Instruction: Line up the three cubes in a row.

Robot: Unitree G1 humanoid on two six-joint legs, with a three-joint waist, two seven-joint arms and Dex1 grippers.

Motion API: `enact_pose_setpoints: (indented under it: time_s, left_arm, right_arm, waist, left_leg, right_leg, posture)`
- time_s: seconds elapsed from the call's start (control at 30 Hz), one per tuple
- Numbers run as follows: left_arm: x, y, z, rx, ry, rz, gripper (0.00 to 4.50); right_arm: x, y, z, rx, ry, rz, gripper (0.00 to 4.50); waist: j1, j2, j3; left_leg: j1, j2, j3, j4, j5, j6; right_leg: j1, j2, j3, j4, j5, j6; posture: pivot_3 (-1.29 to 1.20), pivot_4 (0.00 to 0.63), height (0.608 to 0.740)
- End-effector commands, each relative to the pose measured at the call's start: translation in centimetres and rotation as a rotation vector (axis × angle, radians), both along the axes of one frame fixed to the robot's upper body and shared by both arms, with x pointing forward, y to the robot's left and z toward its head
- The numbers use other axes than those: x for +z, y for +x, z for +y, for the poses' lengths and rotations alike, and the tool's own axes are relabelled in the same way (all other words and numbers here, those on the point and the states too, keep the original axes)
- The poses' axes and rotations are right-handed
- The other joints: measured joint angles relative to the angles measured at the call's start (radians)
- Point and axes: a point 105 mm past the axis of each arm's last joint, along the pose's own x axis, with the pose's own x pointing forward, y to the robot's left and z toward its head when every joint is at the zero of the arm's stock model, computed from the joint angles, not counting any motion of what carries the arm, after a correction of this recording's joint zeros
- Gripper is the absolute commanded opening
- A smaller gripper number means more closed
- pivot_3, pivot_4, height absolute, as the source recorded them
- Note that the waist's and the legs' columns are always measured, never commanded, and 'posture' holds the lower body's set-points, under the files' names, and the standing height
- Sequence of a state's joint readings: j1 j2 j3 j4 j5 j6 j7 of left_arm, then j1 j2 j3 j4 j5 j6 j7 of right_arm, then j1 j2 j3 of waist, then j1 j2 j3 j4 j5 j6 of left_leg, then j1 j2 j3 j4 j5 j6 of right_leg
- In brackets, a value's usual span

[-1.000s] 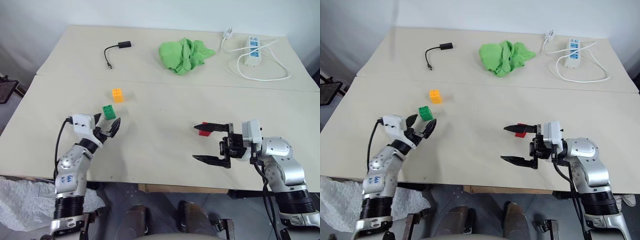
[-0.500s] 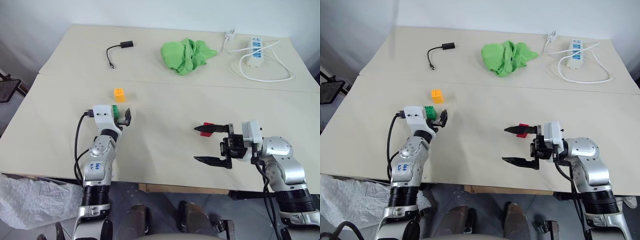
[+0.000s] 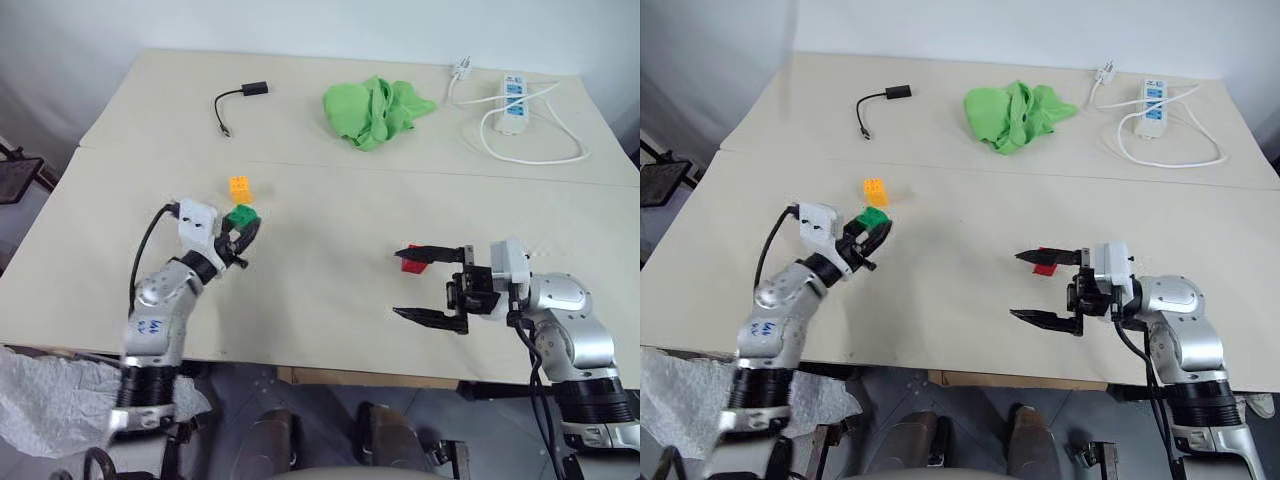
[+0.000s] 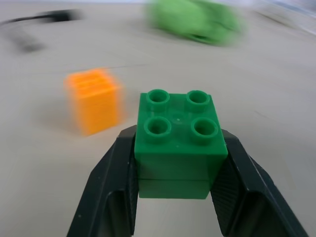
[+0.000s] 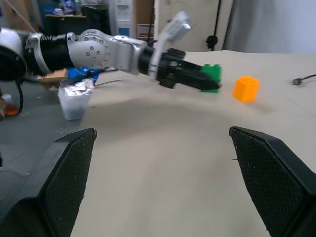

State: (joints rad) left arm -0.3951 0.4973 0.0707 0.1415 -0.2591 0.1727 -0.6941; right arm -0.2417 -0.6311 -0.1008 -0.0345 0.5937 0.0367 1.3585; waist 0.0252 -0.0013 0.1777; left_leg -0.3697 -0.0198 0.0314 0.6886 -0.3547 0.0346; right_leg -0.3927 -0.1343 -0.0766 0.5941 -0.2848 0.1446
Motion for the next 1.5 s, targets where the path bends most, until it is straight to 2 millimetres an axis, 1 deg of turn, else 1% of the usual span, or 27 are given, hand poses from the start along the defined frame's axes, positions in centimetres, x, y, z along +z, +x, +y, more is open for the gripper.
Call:
enact_pose_setpoints:
  time_s: [0.03, 0.1, 0.13, 0.17, 0.23, 0.3, 0.33, 0.37, 0.43, 0.47, 0.5, 0.53, 0.57, 0.63, 0.67, 0.73, 0.77, 0.8, 0.83, 0.87, 0.93, 1.0, 1.13, 1.2, 1.3, 1.5]
  left_arm:
    - [1.1, -0.3, -0.9, -0.301, 0.077, -0.025, 1.65]
    - [2.1, 0.7, -0.8, -0.339, 0.051, -0.031, 1.65]
    - [2.4, 0.8, -1.1, -0.4, 0.08, -0.031, 1.65]
    - [2.2, 0.8, -1.3, -0.481, 0.143, 0.015, 1.65]
    - [2.6, 1.2, -0.9, -0.548, 0.195, 0.088, 1.65]
    - [3.8, 2.1, 0.0, -0.521, 0.252, 0.071, 1.65]
    - [4.6, 2.1, 0.3, -0.55, 0.295, 0.059, 1.65]
    - [5.5, 2.2, 0.3, -0.56, 0.303, 0.042, 1.65]
    - [7.3, 2.7, -0.2, -0.562, 0.278, 0.002, 1.65]
    - [8.4, 2.7, -1.4, -0.609, 0.233, -0.023, 1.65]
    - [9.0, 2.3, -2.7, -0.677, 0.212, -0.043, 1.65]
    - [9.0, 1.9, -3.9, -0.745, 0.202, -0.049, 1.65]
    - [8.5, 1.7, -5.4, -0.798, 0.194, -0.041, 1.65]
    - [6.6, 1.5, -8.0, -0.861, 0.196, -0.022, 1.65]
    - [5.7, 1.4, -8.9, -0.875, 0.197, -0.006, 1.65]
    - [4.6, 1.3, -9.7, -0.885, 0.218, 0.013, 1.65]
    - [3.6, 1.1, -10.6, -0.907, 0.237, 0.032, 1.65]
    - [2.8, 0.8, -12.2, -0.924, 0.221, 0.018, 1.65]
    - [2.3, 0.6, -13.4, -0.934, 0.205, 0.005, 1.65]
    - [1.9, 1.0, -14.4, -0.898, 0.161, 0.026, 1.65]
    - [1.2, 1.5, -15.5, -0.855, 0.157, 0.051, 1.65]
    - [0.6, 1.6, -16.1, -0.844, 0.203, 0.042, 1.65]
    - [0.4, 1.9, -16.9, -0.822, 0.227, 0.039, 1.65]
    - [0.3, 2.1, -17.0, -0.8, 0.249, 0.034, 1.65]
    - [0.6, 2.6, -17.0, -0.767, 0.228, 0.032, 1.65]
    - [-0.2, 2.1, -16.4, -0.814, 0.276, 0.081, 1.65]
  right_arm:
    - [0.6, -0.4, -2.2, -0.069, -0.026, -0.038, 4.5]
    - [0.4, -0.6, -2.8, -0.086, -0.047, -0.037, 4.5]
    - [0.3, -0.8, -3.3, -0.095, -0.061, -0.037, 4.5]
    - [0.3, -1.1, -3.8, -0.117, -0.064, -0.036, 4.5]
    - [0.3, -1.6, -4.5, -0.149, -0.076, -0.033, 4.5]
    - [0.3, -2.2, -5.1, -0.183, -0.079, -0.032, 4.5]
    - [0.3, -2.6, -5.4, -0.202, -0.081, -0.031, 4.5]
    - [0.3, -2.9, -5.6, -0.216, -0.082, -0.03, 4.5]
    - [0.3, -3.3, -5.8, -0.24, -0.08, -0.026, 4.5]
    - [0.2, -3.6, -6.0, -0.256, -0.077, -0.023, 4.5]
    - [0.1, -3.8, -6.1, -0.27, -0.076, -0.021, 4.5]
    - [0.1, -3.9, -6.2, -0.283, -0.072, -0.02, 4.5]
    - [0.0, -4.0, -6.2, -0.296, -0.067, -0.021, 4.5]
    - [-0.1, -4.1, -6.3, -0.316, -0.057, -0.024, 4.5]
    - [-0.1, -4.1, -6.3, -0.323, -0.055, -0.026, 4.5]
    - [-0.1, -4.1, -6.3, -0.329, -0.054, -0.028, 4.5]
    - [0.1, -4.2, -6.3, -0.339, -0.047, -0.032, 4.5]
    - [0.3, -4.4, -6.5, -0.342, -0.028, -0.035, 4.5]
    - [0.4, -4.7, -6.6, -0.344, -0.014, -0.037, 4.5]
    - [0.5, -4.8, -6.7, -0.354, 0.005, -0.032, 4.5]
    - [0.4, -5.0, -6.9, -0.359, 0.007, -0.04, 4.5]
    - [0.3, -5.2, -6.8, -0.358, 0.01, -0.03, 4.5]
    - [-0.4, -5.2, -6.8, -0.362, -0.009, -0.022, 4.5]
    - [-0.6, -5.1, -6.8, -0.366, -0.011, -0.025, 4.5]
    - [-0.6, -5.0, -6.6, -0.366, -0.004, -0.026, 4.5]
    - [-0.7, -5.1, -6.1, -0.356, 0.0, -0.007, 4.5]
  waist:
    - [0.005, 0.0, 0.0]
    - [0.006, 0.0, 0.0]
    - [0.005, 0.0, 0.0]
    - [0.003, 0.0, 0.0]
    - [0.002, 0.0, 0.0]
    - [-0.001, 0.0, 0.0]
    - [-0.004, -0.001, 0.001]
    - [-0.006, -0.002, 0.001]
    - [-0.005, -0.002, 0.001]
    - [-0.004, -0.003, 0.002]
    - [0.0, -0.003, 0.002]
    - [0.002, -0.003, 0.002]
    - [0.006, -0.003, 0.002]
    - [0.014, -0.003, 0.002]
    - [0.017, -0.003, 0.002]
    - [0.016, -0.004, 0.002]
    - [0.011, -0.004, 0.003]
    - [0.007, -0.004, 0.003]
    - [0.007, -0.004, 0.003]
    - [0.007, -0.004, 0.003]
    - [0.01, -0.004, 0.003]
    - [0.009, -0.005, 0.003]
    - [0.004, -0.005, 0.003]
    - [0.004, -0.005, 0.003]
    - [0.004, -0.004, 0.003]
    - [0.006, -0.004, 0.003]
  left_leg:
    - [0.0, -0.001, 0.0, 0.0, 0.0, 0.0]
    - [-0.002, -0.001, 0.0, 0.001, 0.0, 0.001]
    - [-0.002, -0.001, 0.0, 0.002, 0.0, 0.001]
    - [-0.002, -0.001, 0.0, 0.002, 0.0, 0.002]
    - [-0.002, -0.003, 0.005, 0.002, 0.0, 0.002]
    - [-0.002, -0.004, 0.008, 0.002, 0.0, 0.002]
    - [-0.002, -0.004, 0.009, 0.002, 0.0, 0.002]
    - [-0.002, -0.003, 0.009, 0.002, 0.0, 0.002]
    - [-0.002, -0.002, 0.01, 0.001, 0.0, 0.002]
    - [-0.002, -0.002, 0.01, 0.001, 0.0, 0.002]
    - [-0.002, -0.001, 0.01, 0.002, -0.001, 0.002]
    - [-0.002, -0.001, 0.009, 0.003, -0.001, 0.003]
    - [-0.002, 0.0, 0.009, 0.004, -0.001, 0.003]
    - [-0.002, 0.0, 0.008, 0.007, -0.002, 0.005]
    - [-0.003, 0.0, 0.007, 0.008, -0.002, 0.006]
    - [-0.004, -0.001, 0.006, 0.01, -0.003, 0.008]
    - [-0.004, -0.001, 0.006, 0.01, -0.004, 0.008]
    - [-0.005, -0.002, 0.006, 0.01, -0.004, 0.008]
    - [-0.005, -0.002, 0.006, 0.01, -0.004, 0.008]
    - [-0.005, -0.002, 0.006, 0.009, -0.004, 0.008]
    - [-0.005, -0.002, 0.006, 0.01, -0.004, 0.008]
    - [-0.005, -0.002, 0.006, 0.01, -0.004, 0.009]
    - [-0.005, -0.002, 0.006, 0.01, -0.004, 0.009]
    - [-0.005, -0.001, 0.006, 0.01, -0.004, 0.009]
    - [-0.005, 0.0, 0.006, 0.01, -0.004, 0.009]
    - [-0.005, -0.001, 0.006, 0.01, -0.004, 0.009]
  right_leg:
    - [0.0, 0.0, 0.0, 0.0, 0.0, 0.0]
    - [0.001, 0.0, -0.001, -0.001, 0.0, 0.001]
    - [0.001, 0.0, -0.001, -0.001, 0.001, 0.001]
    - [0.001, 0.0, -0.001, -0.001, 0.001, 0.002]
    - [0.001, 0.001, -0.001, -0.001, 0.001, 0.002]
    - [0.001, 0.002, -0.002, -0.001, 0.001, 0.002]
    - [0.0, 0.002, -0.003, -0.001, 0.001, 0.002]
    - [-0.001, 0.003, -0.003, -0.001, 0.001, 0.002]
    - [-0.001, 0.003, -0.003, -0.001, 0.001, 0.002]
    - [-0.001, 0.003, -0.003, -0.001, 0.001, 0.002]
    - [-0.001, 0.002, -0.003, 0.0, 0.001, 0.002]
    - [0.0, 0.002, -0.003, 0.0, 0.001, 0.002]
    - [0.001, 0.002, -0.003, 0.0, 0.001, 0.003]
    - [0.002, 0.0, -0.003, 0.001, 0.002, 0.003]
    - [0.003, 0.0, -0.003, 0.001, 0.002, 0.004]
    - [0.002, 0.0, -0.001, 0.0, 0.003, 0.006]
    - [0.002, 0.0, 0.0, -0.001, 0.003, 0.006]
    - [0.0, 0.0, 0.0, -0.001, 0.004, 0.006]
    - [0.0, 0.001, -0.001, -0.001, 0.004, 0.006]
    - [0.0, 0.0, -0.001, -0.001, 0.003, 0.006]
    - [0.001, 0.0, -0.001, -0.001, 0.004, 0.006]
    - [0.001, 0.0, -0.001, -0.001, 0.004, 0.007]
    - [0.0, 0.0, -0.001, -0.001, 0.004, 0.007]
    - [0.0, 0.0, 0.0, -0.001, 0.004, 0.007]
    - [0.0, 0.0, 0.0, -0.001, 0.004, 0.007]
    - [0.0, -0.001, 0.0, -0.001, 0.004, 0.007]
  posture:
    - [0.0, 0.15, 0.74]
    - [0.0, 0.15, 0.74]
    - [0.0, 0.15, 0.74]
    - [0.0, 0.15, 0.74]
    - [0.0, 0.15, 0.74]
    - [0.0, 0.15, 0.74]
    - [0.0, 0.15, 0.74]
    - [0.0, 0.15, 0.74]
    - [0.0, 0.15, 0.74]
    - [0.0, 0.15, 0.74]
    - [0.0, 0.15, 0.74]
    - [0.0, 0.15, 0.74]
    - [0.0, 0.15, 0.74]
    - [0.0, 0.15, 0.74]
    - [0.0, 0.15, 0.74]
    - [0.0, 0.15, 0.74]
    - [0.0, 0.15, 0.74]
    - [0.0, 0.15, 0.74]
    - [0.0, 0.15, 0.74]
    - [0.0, 0.15, 0.74]
    - [0.0, 0.15, 0.74]
    - [0.0, 0.15, 0.74]
    - [0.0, 0.15, 0.74]
    - [0.0, 0.15, 0.74]
    - [0.0, 0.15, 0.74]
    - [0.0, 0.15, 0.74]
